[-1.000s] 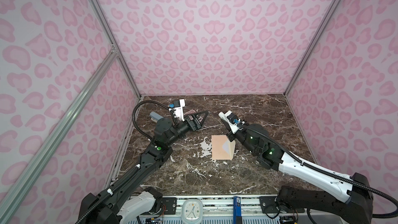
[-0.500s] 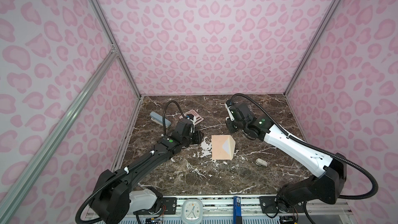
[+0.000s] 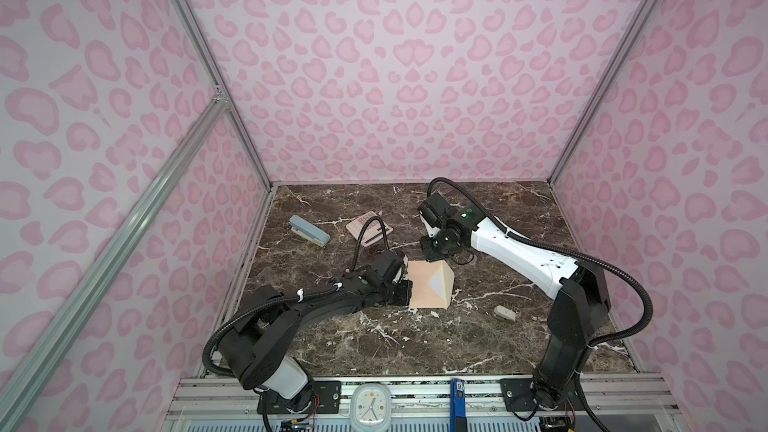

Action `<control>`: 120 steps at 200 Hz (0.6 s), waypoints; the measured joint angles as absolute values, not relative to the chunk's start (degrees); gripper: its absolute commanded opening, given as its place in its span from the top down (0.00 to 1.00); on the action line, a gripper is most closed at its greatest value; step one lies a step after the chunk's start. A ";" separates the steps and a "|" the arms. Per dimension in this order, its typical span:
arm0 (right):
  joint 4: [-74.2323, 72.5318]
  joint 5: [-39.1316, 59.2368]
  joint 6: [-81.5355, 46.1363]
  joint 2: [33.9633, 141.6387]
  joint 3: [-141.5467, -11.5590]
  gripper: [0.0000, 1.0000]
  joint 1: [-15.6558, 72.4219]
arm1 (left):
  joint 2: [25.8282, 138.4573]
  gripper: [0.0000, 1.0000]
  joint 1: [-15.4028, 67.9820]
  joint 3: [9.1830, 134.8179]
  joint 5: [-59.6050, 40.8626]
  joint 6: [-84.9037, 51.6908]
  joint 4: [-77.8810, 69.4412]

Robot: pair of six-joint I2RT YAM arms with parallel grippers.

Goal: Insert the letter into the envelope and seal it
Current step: 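Grasp the envelope edge with the left gripper while the right lowers the glue stick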

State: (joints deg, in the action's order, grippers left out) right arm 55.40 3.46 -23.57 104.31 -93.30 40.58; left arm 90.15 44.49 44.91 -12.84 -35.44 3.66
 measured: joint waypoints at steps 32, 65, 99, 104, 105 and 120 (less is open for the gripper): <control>56.23 4.80 -25.19 107.44 -93.56 0.94 40.77 | 93.82 0.96 45.06 44.93 -13.43 -37.56 0.47; 56.64 6.09 -26.44 110.08 -93.54 0.94 40.88 | 96.12 0.96 45.12 45.04 -13.45 -38.61 -0.95; 56.97 7.07 -27.44 112.73 -94.11 0.95 40.88 | 97.47 0.96 45.12 45.36 -13.26 -39.05 -1.02; 56.95 7.14 -27.44 113.16 -94.32 0.95 40.88 | 97.60 0.96 45.12 45.50 -13.26 -39.05 -1.02; 56.95 7.14 -27.44 113.21 -94.35 0.95 40.88 | 97.60 0.96 45.12 45.50 -13.26 -39.05 -1.04; 57.04 7.46 -27.92 114.17 -94.72 0.95 40.88 | 97.84 0.96 45.12 45.67 -13.28 -39.05 -1.34</control>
State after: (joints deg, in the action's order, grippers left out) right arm 57.04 7.46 -27.92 114.17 -94.72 40.88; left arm 97.84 45.12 45.67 -13.28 -39.05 -1.34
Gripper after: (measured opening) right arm 0.227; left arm 0.051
